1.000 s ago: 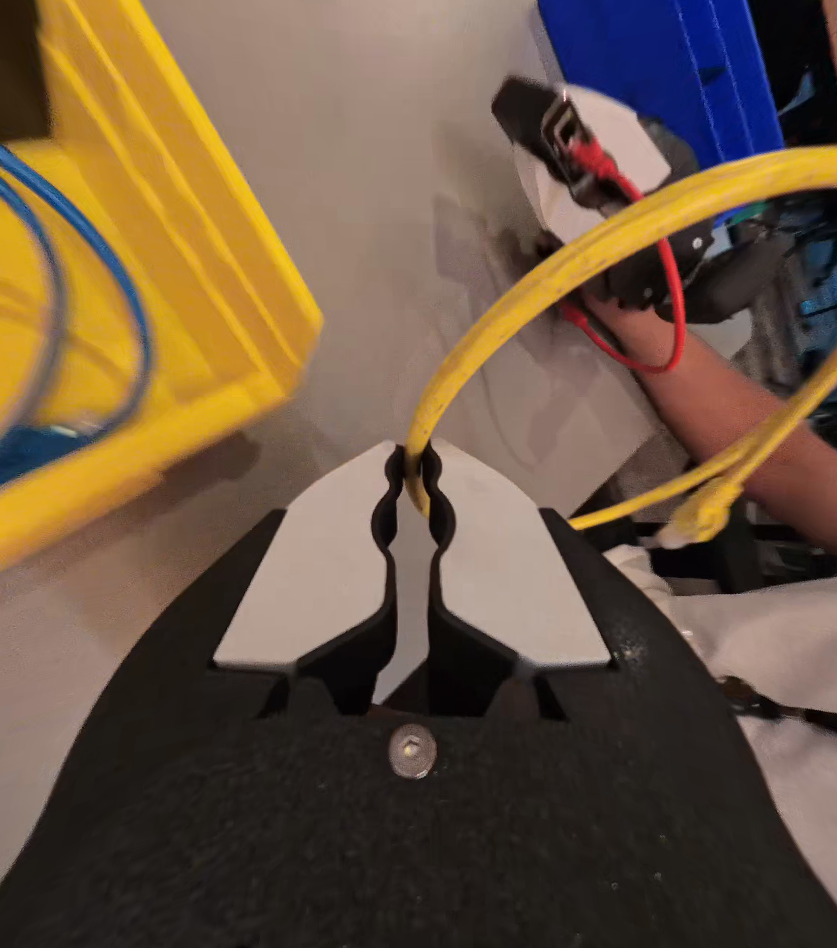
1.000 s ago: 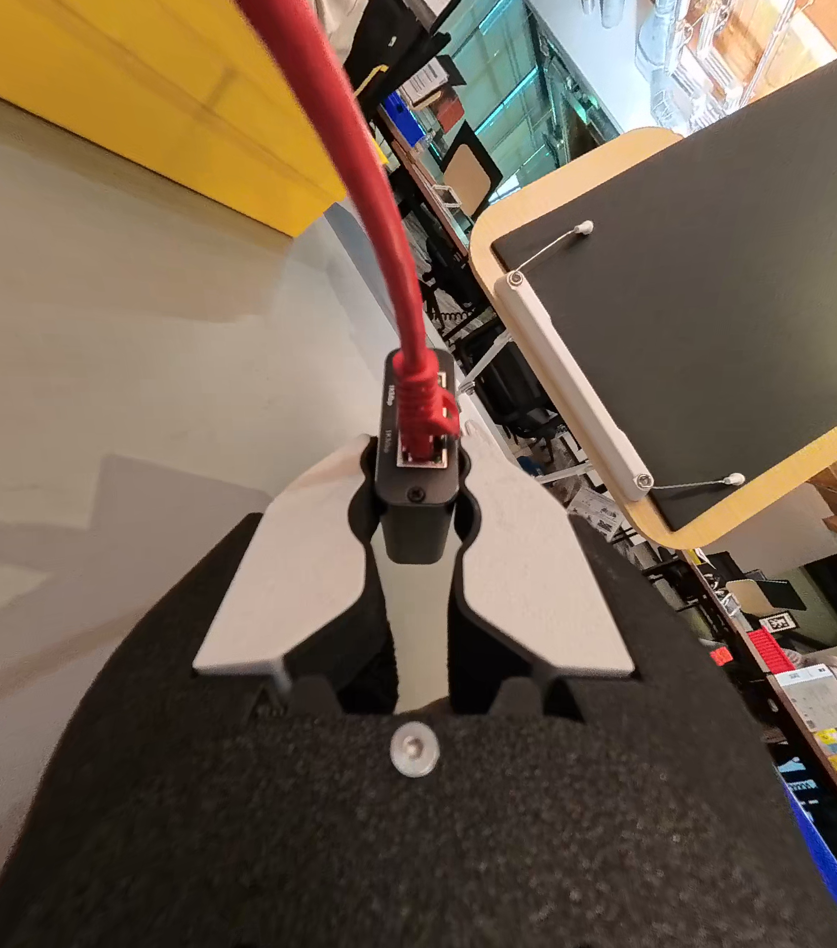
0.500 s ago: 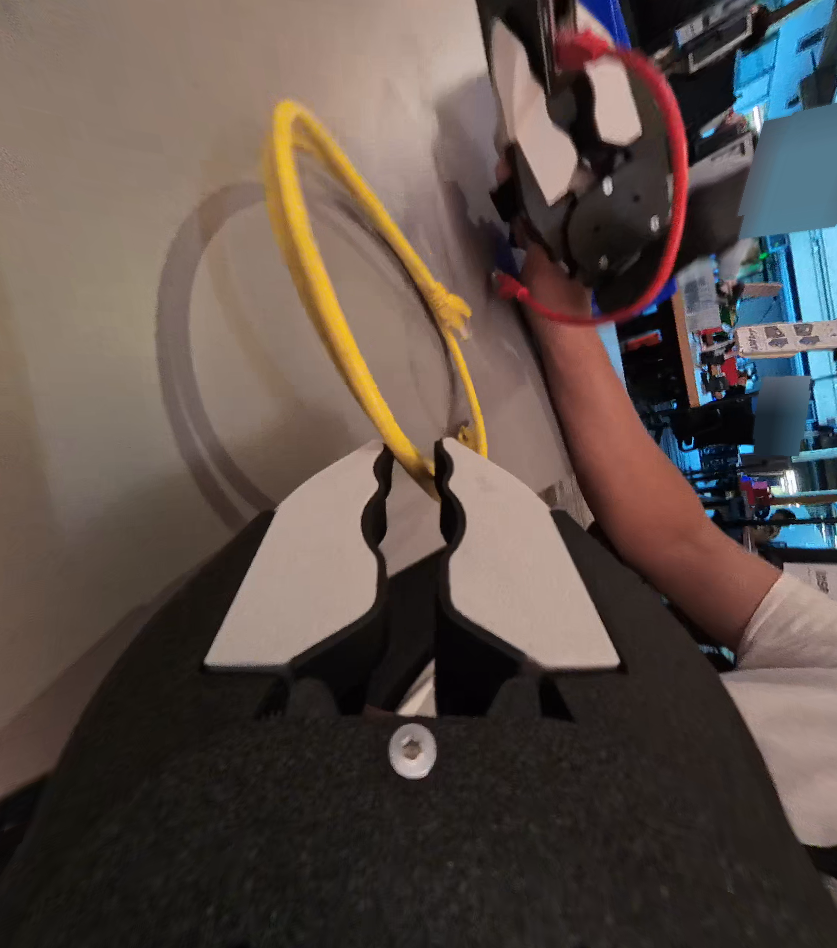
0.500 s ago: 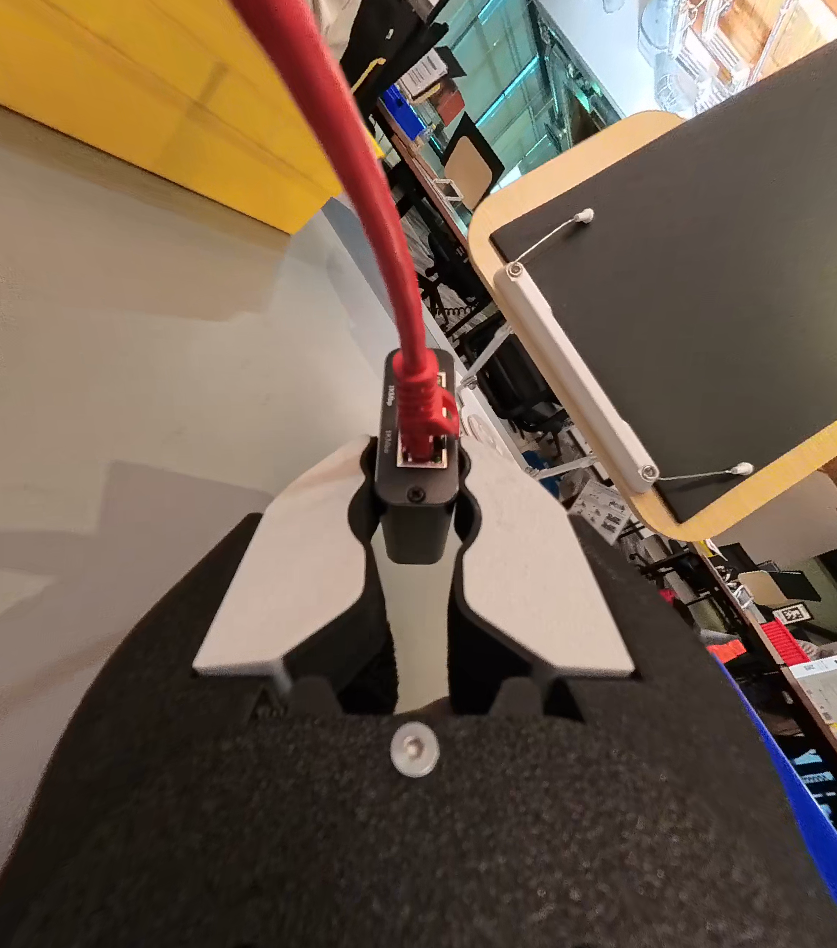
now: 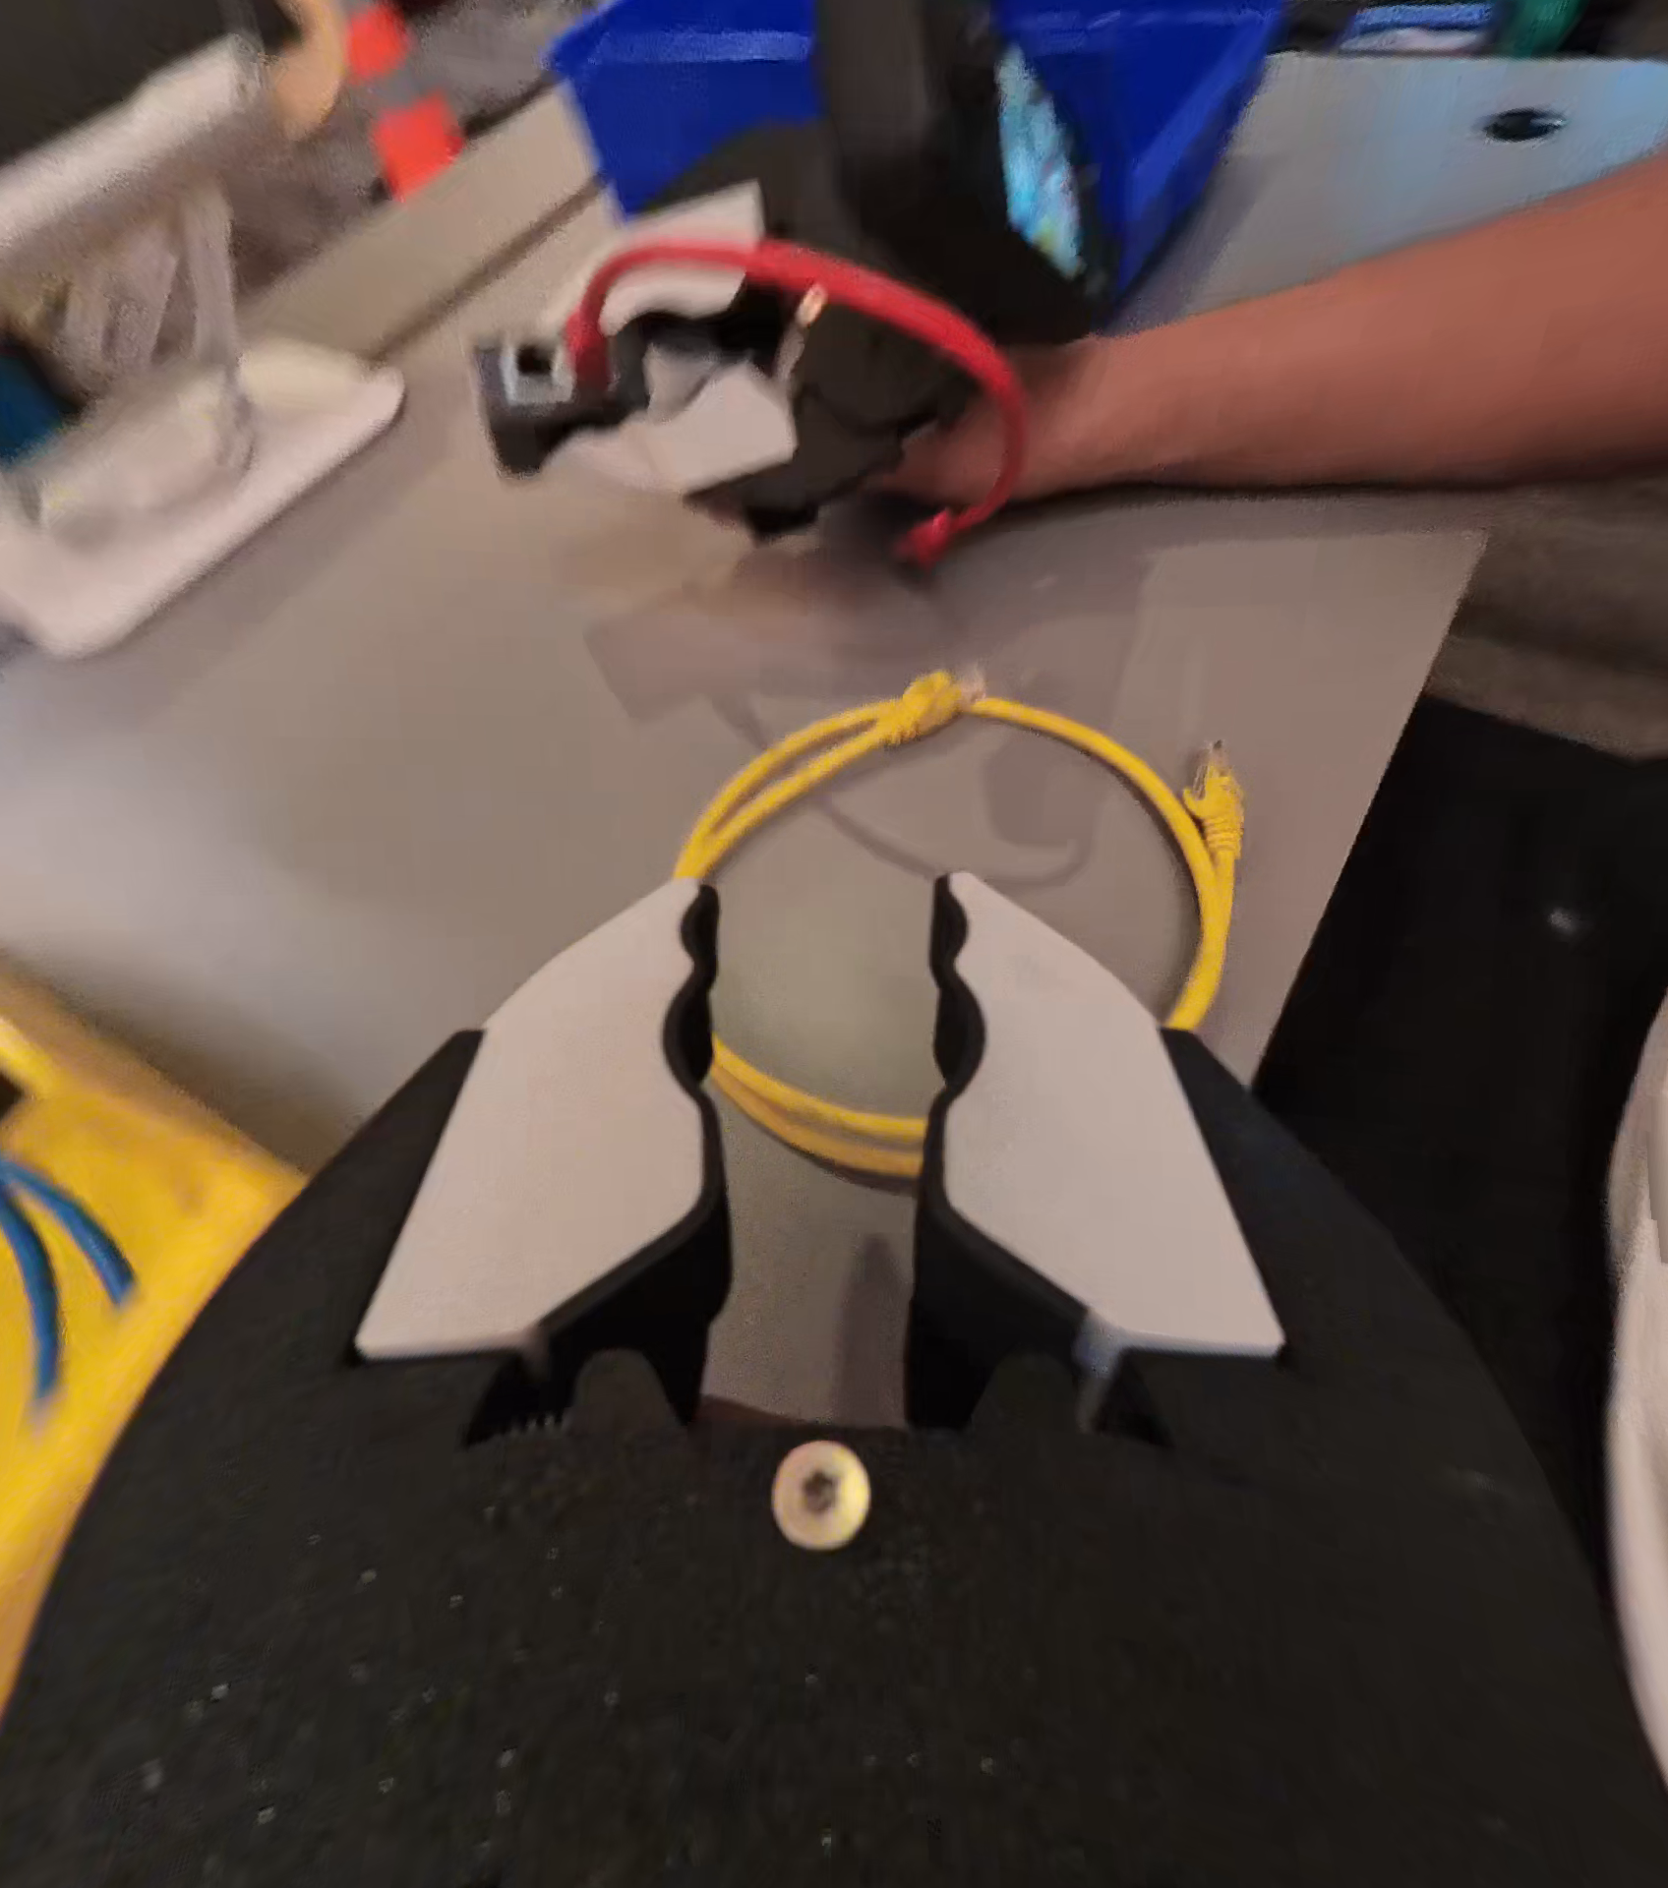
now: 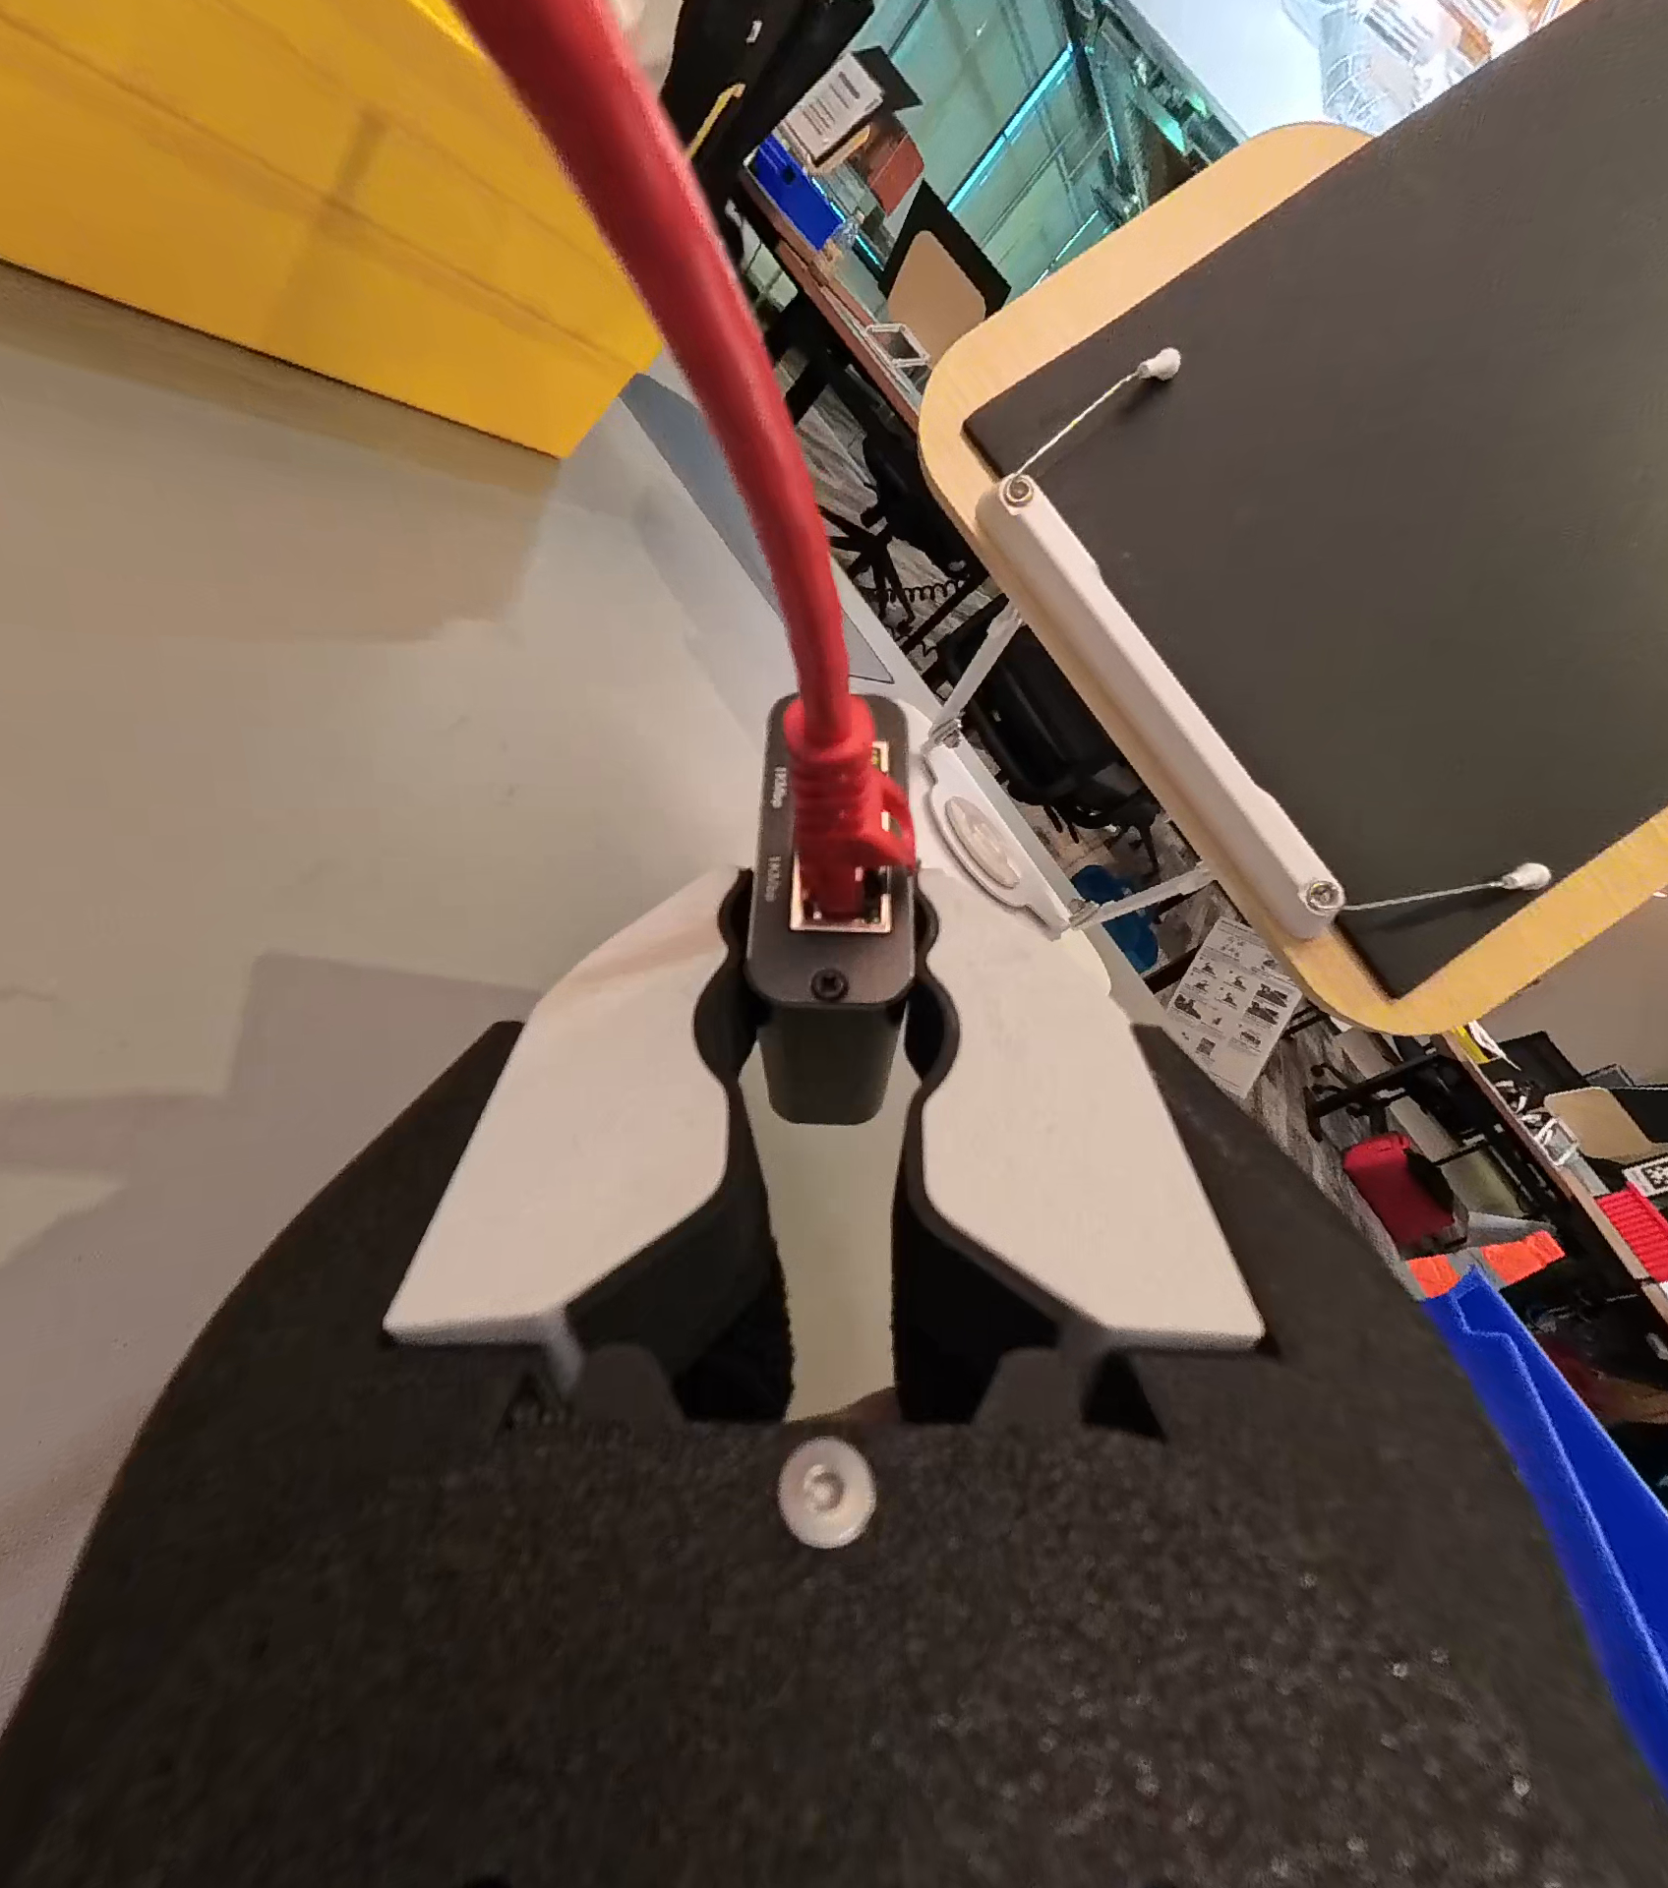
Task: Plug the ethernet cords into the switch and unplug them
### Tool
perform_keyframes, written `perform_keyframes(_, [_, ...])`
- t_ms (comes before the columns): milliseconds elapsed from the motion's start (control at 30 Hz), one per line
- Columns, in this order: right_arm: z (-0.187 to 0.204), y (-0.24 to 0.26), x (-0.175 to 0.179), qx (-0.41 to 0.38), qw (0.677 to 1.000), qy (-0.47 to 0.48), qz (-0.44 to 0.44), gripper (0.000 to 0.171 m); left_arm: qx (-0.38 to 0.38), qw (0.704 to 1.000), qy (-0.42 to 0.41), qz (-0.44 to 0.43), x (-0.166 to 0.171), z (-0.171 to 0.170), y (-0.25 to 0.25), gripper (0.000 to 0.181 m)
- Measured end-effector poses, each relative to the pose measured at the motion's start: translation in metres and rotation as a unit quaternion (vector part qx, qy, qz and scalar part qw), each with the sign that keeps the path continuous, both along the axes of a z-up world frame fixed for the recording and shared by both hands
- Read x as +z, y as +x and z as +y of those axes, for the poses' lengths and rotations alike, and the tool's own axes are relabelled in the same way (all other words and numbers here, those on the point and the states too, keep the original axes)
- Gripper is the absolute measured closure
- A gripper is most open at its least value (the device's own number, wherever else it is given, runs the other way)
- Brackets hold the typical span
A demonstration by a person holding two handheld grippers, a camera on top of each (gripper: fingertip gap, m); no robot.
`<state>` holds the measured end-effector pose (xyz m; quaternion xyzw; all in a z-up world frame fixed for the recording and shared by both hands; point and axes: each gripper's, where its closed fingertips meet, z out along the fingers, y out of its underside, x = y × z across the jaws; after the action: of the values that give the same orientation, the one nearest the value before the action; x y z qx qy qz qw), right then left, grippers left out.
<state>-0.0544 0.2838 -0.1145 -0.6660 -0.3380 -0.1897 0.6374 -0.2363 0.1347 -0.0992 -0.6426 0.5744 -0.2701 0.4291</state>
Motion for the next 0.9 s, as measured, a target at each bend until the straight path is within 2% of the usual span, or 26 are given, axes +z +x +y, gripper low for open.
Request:
perform_keyframes(67, [-0.001, -0.002, 0.000, 0.009, 1.000, 0.000, 0.003, 0.144, -0.095, 0.995, 0.009, 0.019, 0.003, 0.003, 0.014, 0.142])
perform_keyframes(200, [-0.008, -0.014, 0.003, 0.055, 0.998, 0.004, 0.018, 0.145, -0.210, 0.973, 0.036, 0.092, -0.020, 0.012, 0.057, 0.144])
perform_keyframes(367, [-0.007, -0.011, 0.003, 0.052, 0.998, 0.000, 0.024, 0.145, -0.267, 0.946, 0.043, 0.177, -0.064, 0.027, 0.095, 0.144])
perform_keyframes(500, [-0.008, -0.011, 0.003, 0.056, 0.998, 0.001, 0.028, 0.145, -0.290, 0.939, -0.001, 0.183, -0.080, 0.026, 0.108, 0.149])
perform_keyframes(567, [-0.008, -0.011, 0.003, 0.056, 0.998, 0.001, 0.025, 0.145, -0.295, 0.935, 0.014, 0.198, -0.090, 0.026, 0.107, 0.153])
perform_keyframes(633, [-0.008, -0.012, 0.003, 0.058, 0.998, 0.000, 0.024, 0.145, -0.309, 0.930, 0.026, 0.198, -0.093, 0.020, 0.102, 0.167])
perform_keyframes(700, [-0.008, -0.013, 0.002, 0.058, 0.998, 0.000, 0.024, 0.144, -0.308, 0.931, 0.031, 0.191, -0.094, 0.018, 0.101, 0.172])
perform_keyframes(900, [-0.008, -0.013, 0.004, 0.055, 0.998, 0.013, 0.013, 0.144, -0.184, 0.963, -0.021, 0.194, -0.085, 0.048, 0.085, 0.177])
